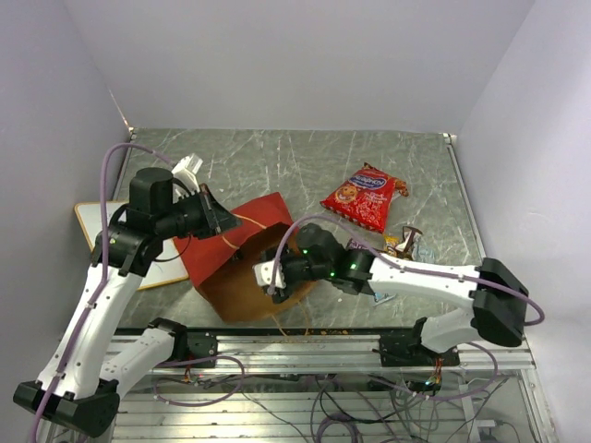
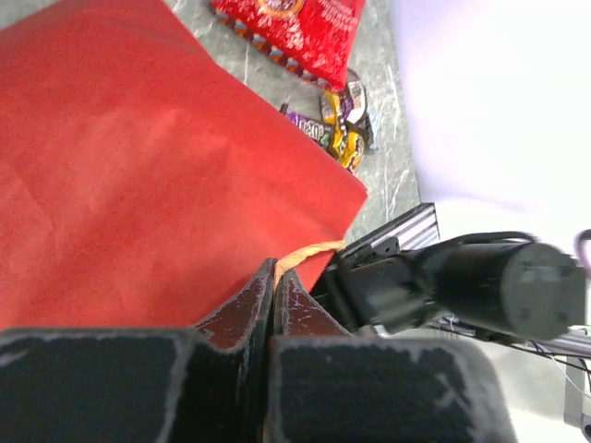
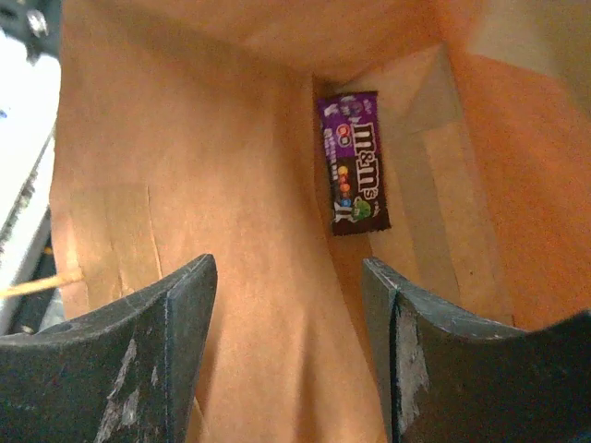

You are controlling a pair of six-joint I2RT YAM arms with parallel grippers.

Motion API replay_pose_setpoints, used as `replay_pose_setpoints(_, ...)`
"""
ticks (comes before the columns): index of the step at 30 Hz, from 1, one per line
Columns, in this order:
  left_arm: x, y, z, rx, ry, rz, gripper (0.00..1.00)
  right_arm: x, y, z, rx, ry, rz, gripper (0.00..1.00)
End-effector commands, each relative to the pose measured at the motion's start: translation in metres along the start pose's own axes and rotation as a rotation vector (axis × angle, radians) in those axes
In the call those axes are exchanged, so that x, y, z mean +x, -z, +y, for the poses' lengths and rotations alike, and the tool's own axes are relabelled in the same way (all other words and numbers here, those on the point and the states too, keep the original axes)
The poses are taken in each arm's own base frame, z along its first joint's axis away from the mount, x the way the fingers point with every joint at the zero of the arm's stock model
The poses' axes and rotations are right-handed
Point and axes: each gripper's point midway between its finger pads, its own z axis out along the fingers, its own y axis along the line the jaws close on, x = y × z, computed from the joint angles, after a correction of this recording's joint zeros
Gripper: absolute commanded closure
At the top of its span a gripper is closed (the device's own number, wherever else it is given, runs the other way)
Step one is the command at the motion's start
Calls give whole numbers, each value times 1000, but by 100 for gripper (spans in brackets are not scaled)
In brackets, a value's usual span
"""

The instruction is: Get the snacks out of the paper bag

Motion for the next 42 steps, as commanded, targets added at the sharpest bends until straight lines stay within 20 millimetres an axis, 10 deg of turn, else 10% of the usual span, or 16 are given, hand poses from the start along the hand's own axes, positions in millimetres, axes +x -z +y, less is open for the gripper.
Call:
replay_pose_setpoints(1, -21, 6, -14, 61, -64, -121, 93, 0, -13, -24, 121, 232, -14, 37)
replay_pose_setpoints(42, -41, -4, -53, 220, -109, -80, 93, 108, -161, -54, 175, 308, 231, 40)
